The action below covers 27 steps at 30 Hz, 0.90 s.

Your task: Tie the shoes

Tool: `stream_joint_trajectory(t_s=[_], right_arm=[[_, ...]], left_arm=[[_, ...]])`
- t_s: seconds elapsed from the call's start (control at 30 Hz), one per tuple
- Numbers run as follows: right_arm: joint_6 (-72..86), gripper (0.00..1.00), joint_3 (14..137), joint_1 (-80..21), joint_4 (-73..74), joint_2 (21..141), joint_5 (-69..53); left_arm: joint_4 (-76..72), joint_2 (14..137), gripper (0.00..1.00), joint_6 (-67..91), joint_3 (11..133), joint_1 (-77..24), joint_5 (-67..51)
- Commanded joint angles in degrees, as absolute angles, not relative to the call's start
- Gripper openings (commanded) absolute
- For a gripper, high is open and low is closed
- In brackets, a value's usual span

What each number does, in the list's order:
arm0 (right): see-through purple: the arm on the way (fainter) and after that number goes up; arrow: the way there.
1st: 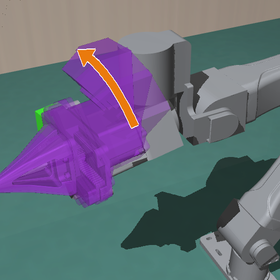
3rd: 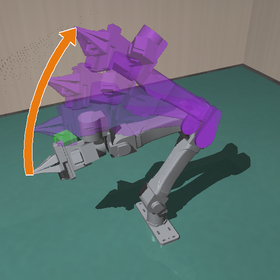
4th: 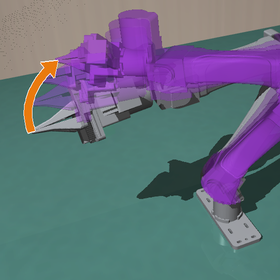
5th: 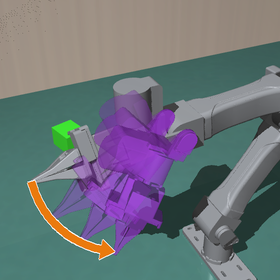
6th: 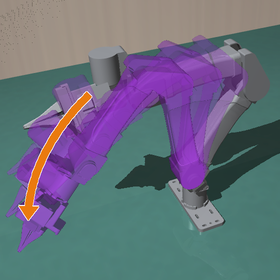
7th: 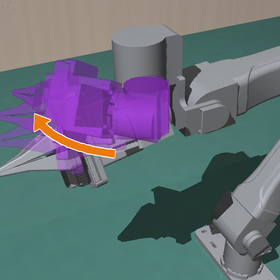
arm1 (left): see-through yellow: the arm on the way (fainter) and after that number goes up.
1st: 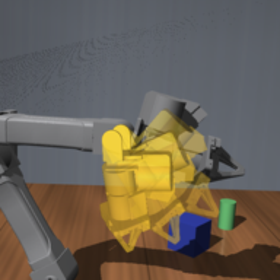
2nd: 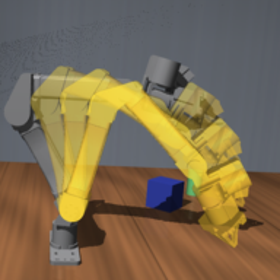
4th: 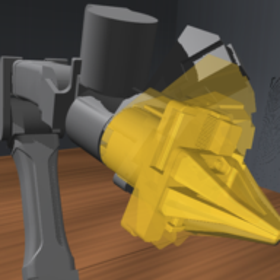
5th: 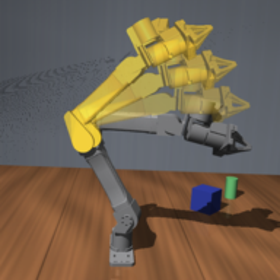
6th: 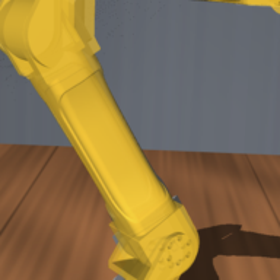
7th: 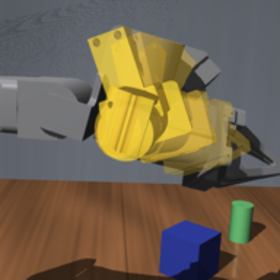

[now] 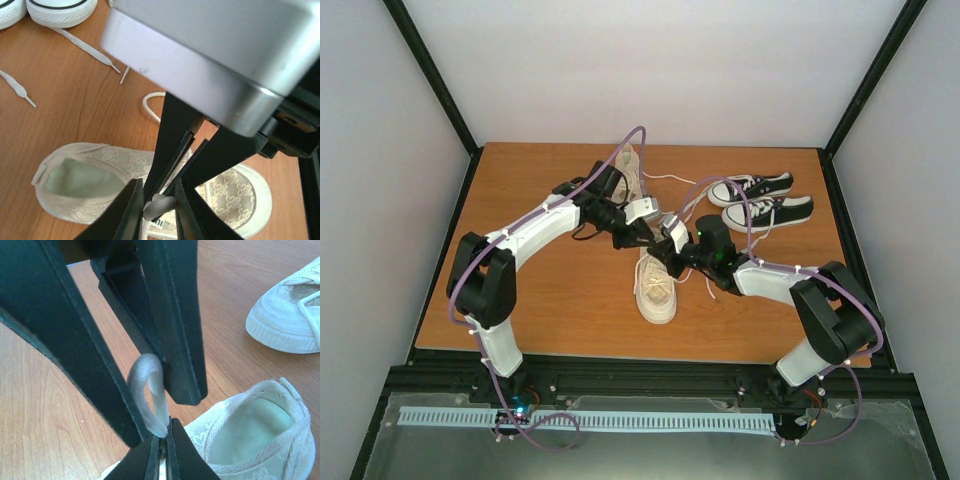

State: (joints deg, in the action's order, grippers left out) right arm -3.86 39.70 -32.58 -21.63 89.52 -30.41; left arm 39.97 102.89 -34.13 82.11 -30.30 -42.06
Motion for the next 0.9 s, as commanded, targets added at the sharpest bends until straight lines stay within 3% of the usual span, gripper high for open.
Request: stream_joint_trajectory(t_s=[0.0,0.07,0.13,0.2,0.3,0.43,0.57,0.7,0.87], right_arm=[[-5.04,0.03,40.0,-32.87,-22.44,88.24,-30.35],[-5.14,0.03,40.08,-32.87,-22.14,88.17,-30.35],[-5.35,0.07,40.36,-32.87,-20.63,87.72,-29.31],[-4.81,0.21,41.32,-32.87,-16.99,86.55,-26.85],[-2.14,0.31,43.39,-32.87,-7.27,82.77,-18.09],[7.48,0.37,46.28,-32.41,12.93,77.09,0.63],[19.42,0.45,47.87,-32.26,32.5,76.68,11.14],[23.19,0.59,47.57,-32.26,37.88,79.39,8.6],[23.07,0.64,47.3,-32.33,39.5,84.58,5.55]], left_arm=[[40.25,103.27,0.14,-34.22,82.22,-30.81,-43.75],[39.92,103.36,0.01,-34.03,82.18,-30.85,-43.9],[39.86,103.29,0.01,-33.97,82.09,-30.91,-44.05],[39.56,103.0,0.01,-33.89,81.66,-30.94,-43.63],[38.67,102.3,0.01,-33.6,80.61,-30.94,-42.26],[37.36,101.46,0.01,-33.05,79.44,-31.01,-42.03],[36.99,101.0,0.01,-32.65,79.23,-31.2,-41.56],[36.38,100.04,0.01,-32.61,78.22,-31.28,-41.6],[35.97,99.21,0.01,-32.44,77.3,-31.53,-41.3]])
